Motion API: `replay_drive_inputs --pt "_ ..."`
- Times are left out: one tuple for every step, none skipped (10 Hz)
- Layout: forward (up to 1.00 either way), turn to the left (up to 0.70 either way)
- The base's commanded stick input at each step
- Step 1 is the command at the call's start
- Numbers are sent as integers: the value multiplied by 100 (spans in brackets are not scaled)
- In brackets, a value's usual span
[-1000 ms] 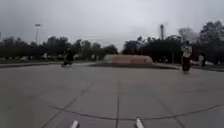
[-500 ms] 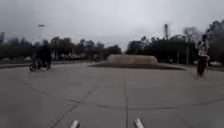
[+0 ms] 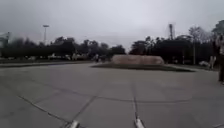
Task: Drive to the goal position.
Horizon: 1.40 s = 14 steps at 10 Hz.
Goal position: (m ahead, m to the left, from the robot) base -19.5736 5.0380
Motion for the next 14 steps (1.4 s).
replay_drive_inputs --pt "70 -15" --pt "70 -25" --pt "70 -1" --pt "70 0" --pt "70 0" --pt "70 0" --pt "70 0" --pt "70 0" --pt "70 0" --pt "70 0" --pt "70 0" --pt "70 0" --pt "59 0" --pt "50 0"
